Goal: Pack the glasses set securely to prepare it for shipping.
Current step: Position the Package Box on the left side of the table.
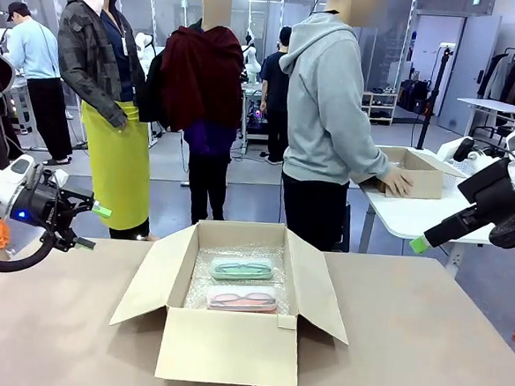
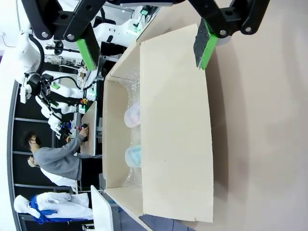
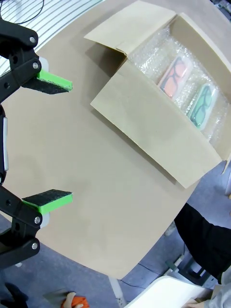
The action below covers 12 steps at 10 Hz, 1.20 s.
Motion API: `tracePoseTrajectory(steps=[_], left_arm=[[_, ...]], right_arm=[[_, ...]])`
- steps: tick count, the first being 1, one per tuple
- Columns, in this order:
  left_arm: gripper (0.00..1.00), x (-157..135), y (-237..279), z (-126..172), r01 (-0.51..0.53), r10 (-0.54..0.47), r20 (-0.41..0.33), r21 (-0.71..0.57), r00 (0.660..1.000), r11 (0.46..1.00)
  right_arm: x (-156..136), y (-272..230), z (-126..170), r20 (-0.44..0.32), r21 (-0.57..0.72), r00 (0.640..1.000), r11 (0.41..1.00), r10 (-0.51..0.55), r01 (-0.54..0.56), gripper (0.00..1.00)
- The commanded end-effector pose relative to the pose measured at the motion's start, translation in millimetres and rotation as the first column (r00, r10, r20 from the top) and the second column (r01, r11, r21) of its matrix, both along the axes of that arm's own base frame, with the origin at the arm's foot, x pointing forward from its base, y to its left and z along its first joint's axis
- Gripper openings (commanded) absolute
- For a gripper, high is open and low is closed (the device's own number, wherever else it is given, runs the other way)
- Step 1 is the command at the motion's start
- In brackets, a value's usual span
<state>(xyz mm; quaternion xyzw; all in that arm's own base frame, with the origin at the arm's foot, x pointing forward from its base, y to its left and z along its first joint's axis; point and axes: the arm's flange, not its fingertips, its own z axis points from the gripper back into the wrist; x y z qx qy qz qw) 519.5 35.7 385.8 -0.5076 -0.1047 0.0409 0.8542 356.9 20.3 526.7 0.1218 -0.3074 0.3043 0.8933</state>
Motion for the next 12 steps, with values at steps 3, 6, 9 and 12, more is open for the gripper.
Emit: tracePoseTrajectory(steps=[3,6,9,12], left_arm=[[1.0,9.9,1.3,-10.5,0.013,-0.013,0.025,-0.011,1.0,1.0],[1.0,29.4,-1.3,-36.5,0.007,-0.007,-0.007,0.009,1.0,1.0],[1.0,47.2,-11.9,-77.2,0.042,-0.042,-0.019,-0.02,0.999,0.999],[1.0,49.9,-14.5,-118.4,0.077,-0.079,-0.026,-0.081,0.996,0.994]], right_arm=[[-2.2,1.9,1.0,-0.008,0.0,1.0,1.0,-0.015,0.015,1.0],[-2.2,1.9,1.0,-0.008,0.0,1.0,1.0,-0.015,0.015,1.0],[-2.2,1.9,1.0,-0.008,0.0,1.0,1.0,-0.015,0.015,1.0],[-2.2,1.9,1.0,-0.008,0.0,1.0,1.0,-0.015,0.015,1.0]])
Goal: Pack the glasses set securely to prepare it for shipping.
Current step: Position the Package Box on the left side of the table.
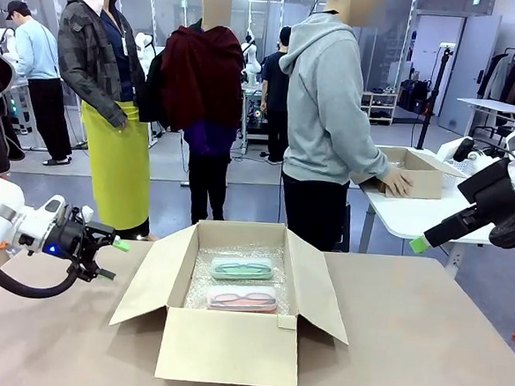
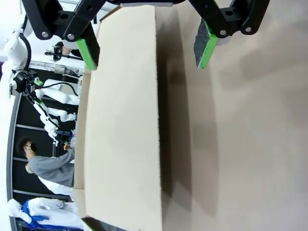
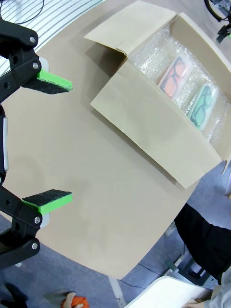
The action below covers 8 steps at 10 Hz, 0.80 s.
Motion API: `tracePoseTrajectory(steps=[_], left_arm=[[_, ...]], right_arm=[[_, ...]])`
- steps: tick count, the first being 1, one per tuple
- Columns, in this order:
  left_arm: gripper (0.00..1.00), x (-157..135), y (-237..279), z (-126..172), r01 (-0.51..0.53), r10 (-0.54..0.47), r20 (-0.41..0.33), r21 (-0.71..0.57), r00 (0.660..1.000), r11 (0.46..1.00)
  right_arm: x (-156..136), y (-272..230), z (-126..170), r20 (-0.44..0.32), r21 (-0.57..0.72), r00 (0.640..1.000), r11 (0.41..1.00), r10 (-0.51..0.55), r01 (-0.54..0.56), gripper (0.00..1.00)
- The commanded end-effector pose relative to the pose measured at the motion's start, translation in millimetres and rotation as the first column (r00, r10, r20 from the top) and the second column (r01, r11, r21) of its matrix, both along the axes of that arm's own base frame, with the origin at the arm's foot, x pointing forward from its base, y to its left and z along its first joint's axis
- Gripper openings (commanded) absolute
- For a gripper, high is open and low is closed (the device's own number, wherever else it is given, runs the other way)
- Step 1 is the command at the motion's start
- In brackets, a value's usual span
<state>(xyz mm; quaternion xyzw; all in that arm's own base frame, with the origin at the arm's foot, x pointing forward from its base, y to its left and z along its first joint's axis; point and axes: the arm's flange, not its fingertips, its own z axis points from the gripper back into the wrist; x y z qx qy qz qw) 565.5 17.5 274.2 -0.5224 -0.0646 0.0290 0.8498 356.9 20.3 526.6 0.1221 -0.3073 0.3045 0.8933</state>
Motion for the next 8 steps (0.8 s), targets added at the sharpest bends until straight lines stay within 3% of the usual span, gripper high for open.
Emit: tracePoseTrajectory(steps=[1,6,8], left_arm=[[1.0,5.2,0.4,-18.0,0.006,-0.005,0.018,-0.058,1.0,0.998],[1.0,-2.6,-25.3,-36.1,0.079,-0.076,0.026,-0.188,0.997,0.979],[1.0,-8.1,-35.8,-30.7,0.098,-0.094,0.026,-0.222,0.995,0.97]], right_arm=[[-2.2,1.9,1.1,-0.007,0.0,1.0,1.0,-0.016,0.016,1.0],[-2.2,1.9,1.1,-0.007,0.0,1.0,1.0,-0.016,0.016,1.0],[-2.2,1.9,1.1,-0.007,0.0,1.0,1.0,-0.016,0.016,1.0]])
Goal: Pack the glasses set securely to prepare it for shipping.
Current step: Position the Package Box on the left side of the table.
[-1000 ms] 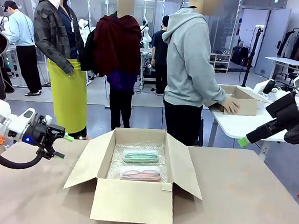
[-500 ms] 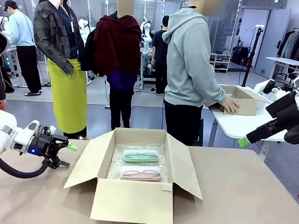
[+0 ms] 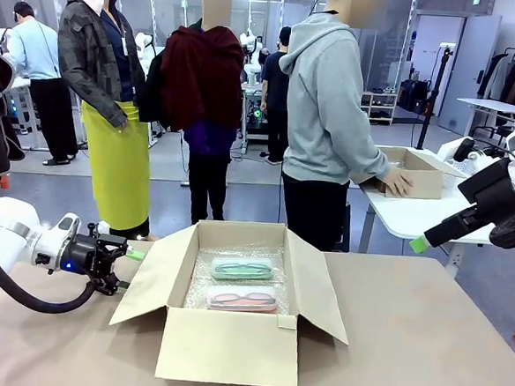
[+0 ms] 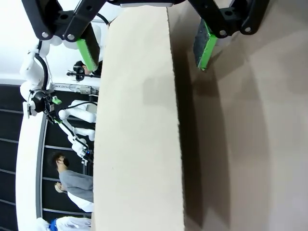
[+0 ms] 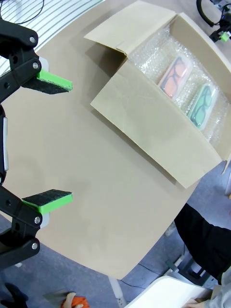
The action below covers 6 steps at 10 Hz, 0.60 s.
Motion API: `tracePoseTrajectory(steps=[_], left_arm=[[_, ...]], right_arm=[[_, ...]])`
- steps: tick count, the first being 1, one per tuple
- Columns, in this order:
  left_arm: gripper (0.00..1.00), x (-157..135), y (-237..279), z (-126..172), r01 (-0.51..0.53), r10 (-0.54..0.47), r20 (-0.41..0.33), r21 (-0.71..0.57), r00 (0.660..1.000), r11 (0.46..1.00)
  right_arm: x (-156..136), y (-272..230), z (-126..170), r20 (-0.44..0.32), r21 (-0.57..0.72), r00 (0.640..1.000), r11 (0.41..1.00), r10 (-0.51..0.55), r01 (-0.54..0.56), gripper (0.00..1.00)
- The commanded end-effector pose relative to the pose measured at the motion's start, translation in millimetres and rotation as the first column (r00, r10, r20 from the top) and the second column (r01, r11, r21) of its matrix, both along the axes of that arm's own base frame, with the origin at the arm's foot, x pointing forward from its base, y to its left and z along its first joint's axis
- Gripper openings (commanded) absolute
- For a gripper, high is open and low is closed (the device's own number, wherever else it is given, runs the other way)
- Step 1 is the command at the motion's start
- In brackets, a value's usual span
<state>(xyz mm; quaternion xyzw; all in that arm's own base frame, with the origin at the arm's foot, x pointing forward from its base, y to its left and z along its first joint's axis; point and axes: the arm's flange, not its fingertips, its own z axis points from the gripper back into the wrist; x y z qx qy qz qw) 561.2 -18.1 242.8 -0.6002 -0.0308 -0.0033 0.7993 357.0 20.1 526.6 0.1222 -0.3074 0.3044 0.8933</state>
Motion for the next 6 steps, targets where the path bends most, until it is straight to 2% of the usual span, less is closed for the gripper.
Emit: tracePoseTrajectory(steps=[1,2,3,4,5,6], left_arm=[[1.0,-5.7,-5.3,-0.1,0.004,-0.001,0.045,-0.073,0.999,0.997],[1.0,-6.0,-7.7,-1.8,0.015,-0.01,0.049,-0.119,0.999,0.993],[0.91,-6.7,-7.3,-2.0,0.022,-0.011,0.069,-0.157,0.998,0.987],[0.43,-7.8,-4.2,-0.4,0.01,0.01,0.097,-0.203,0.995,0.979],[0.34,-9.1,-0.8,1.9,0.01,0.015,0.115,-0.218,0.993,0.976],[0.0,-9.8,3.4,3.7,0.016,0.011,0.106,-0.253,0.994,0.967]], right_arm=[[-2.3,2.1,1.1,-0.007,0.0,1.0,1.0,-0.015,0.015,1.0],[-2.3,2.1,1.1,-0.007,0.0,1.0,1.0,-0.015,0.015,1.0],[-2.3,2.1,1.1,-0.007,0.0,1.0,1.0,-0.015,0.015,1.0],[-2.3,2.1,1.1,-0.007,0.0,1.0,1.0,-0.015,0.015,1.0],[-2.3,2.1,1.1,-0.007,0.0,1.0,1.0,-0.015,0.015,1.0],[-2.3,2.1,1.1,-0.007,0.0,1.0,1.0,-0.015,0.015,1.0]])
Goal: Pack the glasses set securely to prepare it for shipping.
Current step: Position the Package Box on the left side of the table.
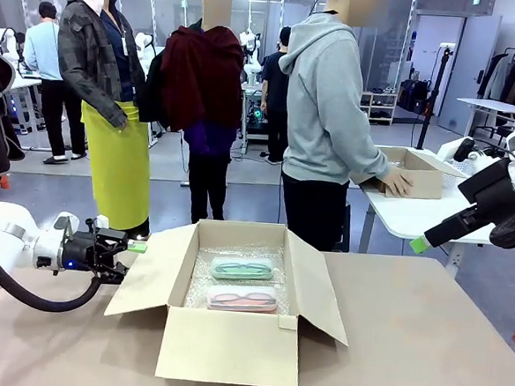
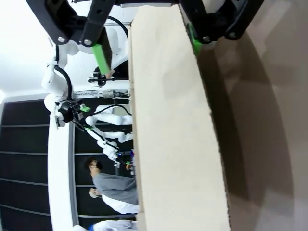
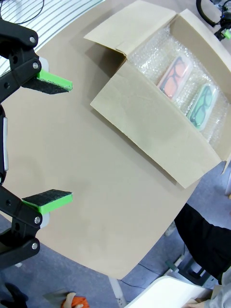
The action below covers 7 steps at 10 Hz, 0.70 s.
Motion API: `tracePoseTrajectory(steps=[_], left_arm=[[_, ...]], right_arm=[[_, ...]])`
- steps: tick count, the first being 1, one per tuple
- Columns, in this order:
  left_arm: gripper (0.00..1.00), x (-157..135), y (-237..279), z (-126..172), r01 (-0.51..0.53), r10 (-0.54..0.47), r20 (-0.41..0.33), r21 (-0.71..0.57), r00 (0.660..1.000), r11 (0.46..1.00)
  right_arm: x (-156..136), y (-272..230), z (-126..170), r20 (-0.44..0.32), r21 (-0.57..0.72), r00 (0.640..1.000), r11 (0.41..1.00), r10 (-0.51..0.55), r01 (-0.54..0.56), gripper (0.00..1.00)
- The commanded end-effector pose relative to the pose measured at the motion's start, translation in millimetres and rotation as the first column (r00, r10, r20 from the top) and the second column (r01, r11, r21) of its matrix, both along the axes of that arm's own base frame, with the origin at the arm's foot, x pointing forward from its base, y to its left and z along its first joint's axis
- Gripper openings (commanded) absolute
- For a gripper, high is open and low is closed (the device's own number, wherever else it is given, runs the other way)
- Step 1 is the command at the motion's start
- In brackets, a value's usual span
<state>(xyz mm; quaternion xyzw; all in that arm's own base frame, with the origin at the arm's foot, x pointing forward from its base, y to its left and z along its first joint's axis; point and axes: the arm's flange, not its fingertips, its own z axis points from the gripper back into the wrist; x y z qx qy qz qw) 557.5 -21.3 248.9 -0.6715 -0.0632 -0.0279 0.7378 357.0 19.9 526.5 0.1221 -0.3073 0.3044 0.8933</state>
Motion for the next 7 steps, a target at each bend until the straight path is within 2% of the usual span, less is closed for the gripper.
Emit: tracePoseTrajectory(steps=[1,2,7], left_arm=[[0.35,-6.3,8.1,-1.9,-0.003,0.005,0.027,-0.082,1.0,0.997],[0.0,-6.2,7.9,-2.2,0.001,0.001,0.025,-0.084,1.0,0.996],[0.0,-4.9,4.2,-2.6,0.02,-0.018,0.026,-0.071,1.0,0.997]], right_arm=[[-2.3,2.3,1.2,-0.007,0.0,1.0,1.0,-0.015,0.015,1.0],[-2.3,2.3,1.2,-0.007,0.0,1.0,1.0,-0.015,0.015,1.0],[-2.3,2.3,1.2,-0.007,0.0,1.0,1.0,-0.015,0.015,1.0]])
